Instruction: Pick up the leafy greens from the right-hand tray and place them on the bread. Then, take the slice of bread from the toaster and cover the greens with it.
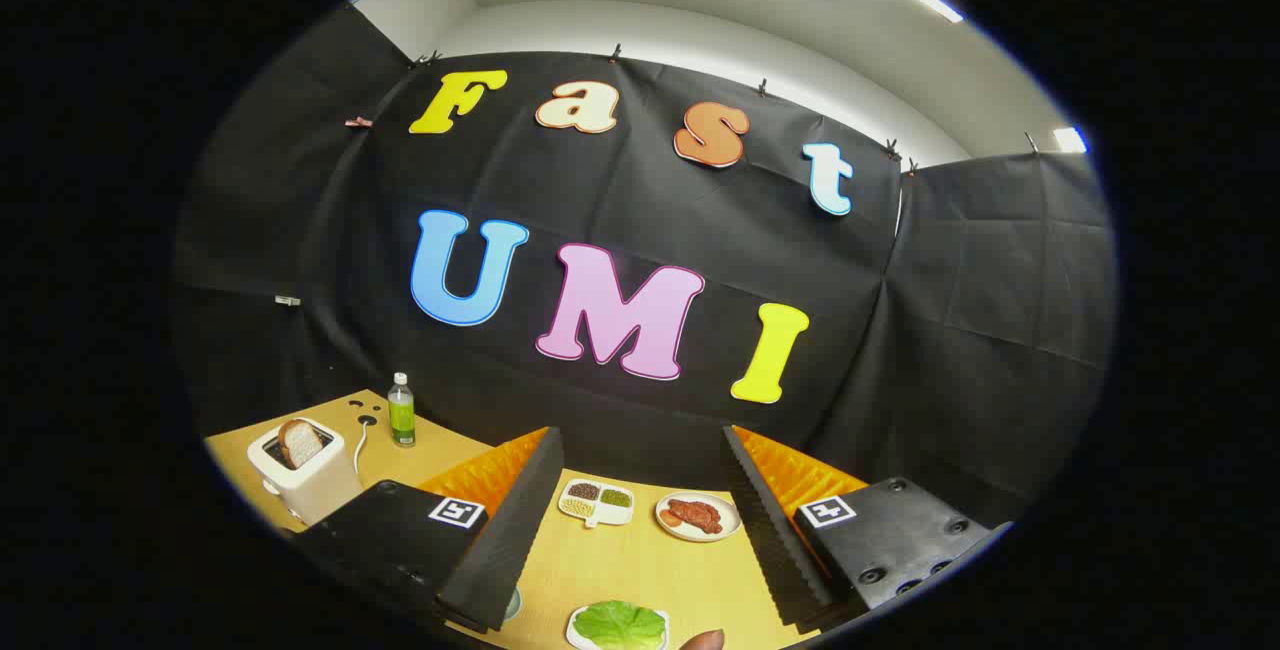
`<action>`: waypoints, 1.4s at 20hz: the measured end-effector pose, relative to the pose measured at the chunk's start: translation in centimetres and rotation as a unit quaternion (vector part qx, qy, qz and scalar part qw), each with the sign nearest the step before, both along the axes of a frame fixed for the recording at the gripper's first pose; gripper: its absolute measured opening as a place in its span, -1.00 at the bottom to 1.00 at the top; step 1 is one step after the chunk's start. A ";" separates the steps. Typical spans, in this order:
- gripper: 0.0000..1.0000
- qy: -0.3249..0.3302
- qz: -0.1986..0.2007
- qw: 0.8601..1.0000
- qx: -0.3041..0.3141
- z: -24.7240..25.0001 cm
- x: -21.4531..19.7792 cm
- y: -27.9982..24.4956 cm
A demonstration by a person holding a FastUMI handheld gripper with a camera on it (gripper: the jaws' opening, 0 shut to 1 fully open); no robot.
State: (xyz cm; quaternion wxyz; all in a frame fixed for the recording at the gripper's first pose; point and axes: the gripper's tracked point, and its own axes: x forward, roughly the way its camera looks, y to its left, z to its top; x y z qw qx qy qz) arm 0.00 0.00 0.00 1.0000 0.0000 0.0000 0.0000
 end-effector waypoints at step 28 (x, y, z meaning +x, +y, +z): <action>0.96 0.007 0.034 0.999 0.026 -1.1 -0.6 0.1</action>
